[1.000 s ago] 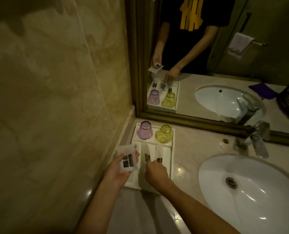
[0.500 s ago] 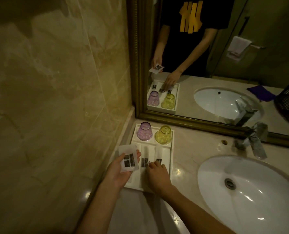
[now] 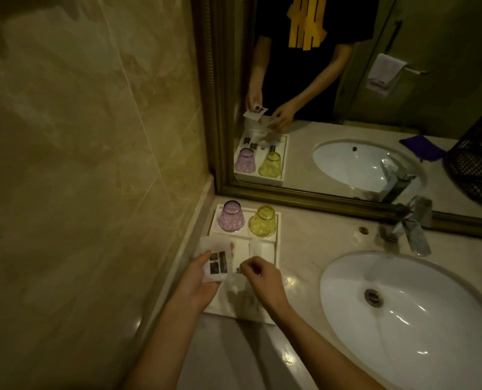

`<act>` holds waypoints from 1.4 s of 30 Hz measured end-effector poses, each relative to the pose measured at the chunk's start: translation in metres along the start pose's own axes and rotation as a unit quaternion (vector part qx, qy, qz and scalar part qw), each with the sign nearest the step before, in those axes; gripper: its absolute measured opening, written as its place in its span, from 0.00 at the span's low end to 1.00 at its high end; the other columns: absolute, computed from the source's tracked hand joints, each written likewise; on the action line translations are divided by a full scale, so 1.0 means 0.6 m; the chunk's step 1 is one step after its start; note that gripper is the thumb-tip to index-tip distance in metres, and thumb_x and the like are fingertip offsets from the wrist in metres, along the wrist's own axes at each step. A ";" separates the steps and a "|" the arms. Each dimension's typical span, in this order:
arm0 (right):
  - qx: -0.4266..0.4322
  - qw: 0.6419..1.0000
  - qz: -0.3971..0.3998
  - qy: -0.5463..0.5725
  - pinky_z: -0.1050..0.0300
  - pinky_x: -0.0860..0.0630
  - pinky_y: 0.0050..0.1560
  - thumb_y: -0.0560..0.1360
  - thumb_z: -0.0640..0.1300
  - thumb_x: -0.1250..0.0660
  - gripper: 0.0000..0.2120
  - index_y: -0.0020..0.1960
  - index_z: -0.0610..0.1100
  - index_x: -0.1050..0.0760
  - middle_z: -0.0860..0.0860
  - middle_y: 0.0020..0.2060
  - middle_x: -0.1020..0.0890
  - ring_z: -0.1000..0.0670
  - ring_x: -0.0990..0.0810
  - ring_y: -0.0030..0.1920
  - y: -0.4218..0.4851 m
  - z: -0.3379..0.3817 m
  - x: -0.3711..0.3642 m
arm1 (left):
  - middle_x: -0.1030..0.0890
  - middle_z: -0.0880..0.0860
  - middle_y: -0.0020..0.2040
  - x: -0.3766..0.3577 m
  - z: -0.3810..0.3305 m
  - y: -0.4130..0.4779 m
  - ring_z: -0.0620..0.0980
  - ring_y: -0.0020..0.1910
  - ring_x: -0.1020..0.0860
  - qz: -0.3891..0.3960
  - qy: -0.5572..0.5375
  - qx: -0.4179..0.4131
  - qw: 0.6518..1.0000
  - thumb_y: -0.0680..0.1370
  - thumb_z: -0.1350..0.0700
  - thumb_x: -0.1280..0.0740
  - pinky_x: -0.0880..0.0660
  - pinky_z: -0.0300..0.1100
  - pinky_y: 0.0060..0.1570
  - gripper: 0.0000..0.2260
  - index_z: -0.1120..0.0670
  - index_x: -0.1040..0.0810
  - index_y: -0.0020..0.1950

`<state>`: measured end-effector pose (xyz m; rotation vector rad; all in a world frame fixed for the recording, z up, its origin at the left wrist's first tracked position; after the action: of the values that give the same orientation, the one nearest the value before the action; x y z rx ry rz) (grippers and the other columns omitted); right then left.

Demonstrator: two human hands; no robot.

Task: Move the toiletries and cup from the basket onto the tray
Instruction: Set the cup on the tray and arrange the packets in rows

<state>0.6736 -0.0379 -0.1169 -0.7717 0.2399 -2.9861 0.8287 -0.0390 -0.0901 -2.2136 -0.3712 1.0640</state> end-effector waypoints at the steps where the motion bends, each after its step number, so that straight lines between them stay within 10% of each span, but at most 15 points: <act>1: -0.022 0.998 -0.002 0.056 0.52 0.19 0.49 0.79 0.46 0.33 0.08 0.46 0.46 0.16 0.52 0.40 0.14 0.56 0.17 0.42 0.001 0.010 0.017 | 0.15 0.63 0.47 -0.005 0.007 0.006 0.60 0.50 0.19 -0.005 0.012 0.000 1.000 0.82 0.58 0.41 0.24 0.56 0.50 0.14 0.64 0.23 0.62; 7: -0.055 0.991 0.069 0.103 0.60 0.25 0.41 0.77 0.46 0.29 0.11 0.42 0.38 0.16 0.46 0.35 0.16 0.55 0.21 0.36 0.018 0.021 0.078 | 0.18 0.64 0.47 -0.048 0.057 0.031 0.59 0.43 0.18 -0.003 0.032 0.041 0.999 0.82 0.58 0.39 0.19 0.51 0.37 0.12 0.63 0.24 0.61; 16: -0.134 0.990 -0.042 0.027 0.66 0.34 0.28 0.74 0.43 0.25 0.17 0.29 0.45 0.25 0.53 0.24 0.27 0.58 0.31 0.25 0.056 -0.049 0.127 | 0.16 0.61 0.52 -0.077 0.087 0.050 0.56 0.50 0.19 0.029 0.208 0.004 0.978 0.82 0.58 0.39 0.24 0.46 0.49 0.11 0.61 0.20 0.55; 18: -0.164 0.985 -0.056 -0.015 0.60 0.32 0.29 0.73 0.45 0.25 0.15 0.30 0.42 0.23 0.50 0.25 0.26 0.53 0.29 0.26 0.070 -0.069 0.136 | 0.18 0.57 0.56 -0.055 0.092 0.061 0.51 0.52 0.21 -0.010 0.445 -0.115 0.888 0.82 0.59 0.39 0.27 0.38 0.47 0.09 0.58 0.20 0.57; 20: -0.185 0.979 -0.054 -0.066 0.55 0.28 0.31 0.72 0.46 0.26 0.15 0.32 0.38 0.20 0.48 0.26 0.22 0.50 0.24 0.28 0.082 -0.085 0.135 | 0.21 0.53 0.62 -0.032 0.107 0.067 0.50 0.60 0.23 0.019 0.662 -0.237 0.711 0.82 0.59 0.39 0.30 0.35 0.53 0.12 0.55 0.23 0.64; 26: -0.162 0.972 -0.040 -0.167 0.50 0.19 0.39 0.73 0.45 0.27 0.09 0.38 0.41 0.17 0.47 0.33 0.16 0.48 0.17 0.35 0.105 -0.096 0.110 | 0.34 0.55 0.77 0.035 0.165 0.081 0.53 0.74 0.34 0.143 0.840 -0.289 0.436 0.78 0.64 0.37 0.41 0.45 0.73 0.26 0.57 0.36 0.77; 33: -0.083 0.959 -0.016 -0.272 0.51 0.21 0.42 0.73 0.51 0.28 0.11 0.48 0.45 0.24 0.49 0.41 0.18 0.46 0.18 0.41 0.128 -0.093 0.076 | 0.16 0.55 0.59 0.066 0.151 0.092 0.51 0.57 0.18 0.135 0.859 -0.313 0.381 0.52 0.68 0.20 0.22 0.47 0.54 0.35 0.57 0.17 0.59; 42: 0.145 0.865 0.036 -0.479 0.37 0.36 0.66 0.73 0.49 0.30 0.16 0.59 0.48 0.23 0.47 0.60 0.20 0.42 0.26 0.66 0.127 -0.107 0.052 | 0.18 0.55 0.62 0.072 0.134 0.086 0.51 0.60 0.19 0.123 0.880 -0.300 0.347 0.58 0.62 0.20 0.25 0.46 0.58 0.32 0.57 0.19 0.63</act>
<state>0.6156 -0.1071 -0.1697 -1.9530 -0.2178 -2.1102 0.7925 -0.0215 -0.1871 -2.5062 0.7121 -1.9817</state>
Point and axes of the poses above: each hand's wrist, its own y-axis towards the middle knuckle, its own x-axis out of the back of the hand, z = x × y, the point moved 2 cm from there along y, towards the middle knuckle
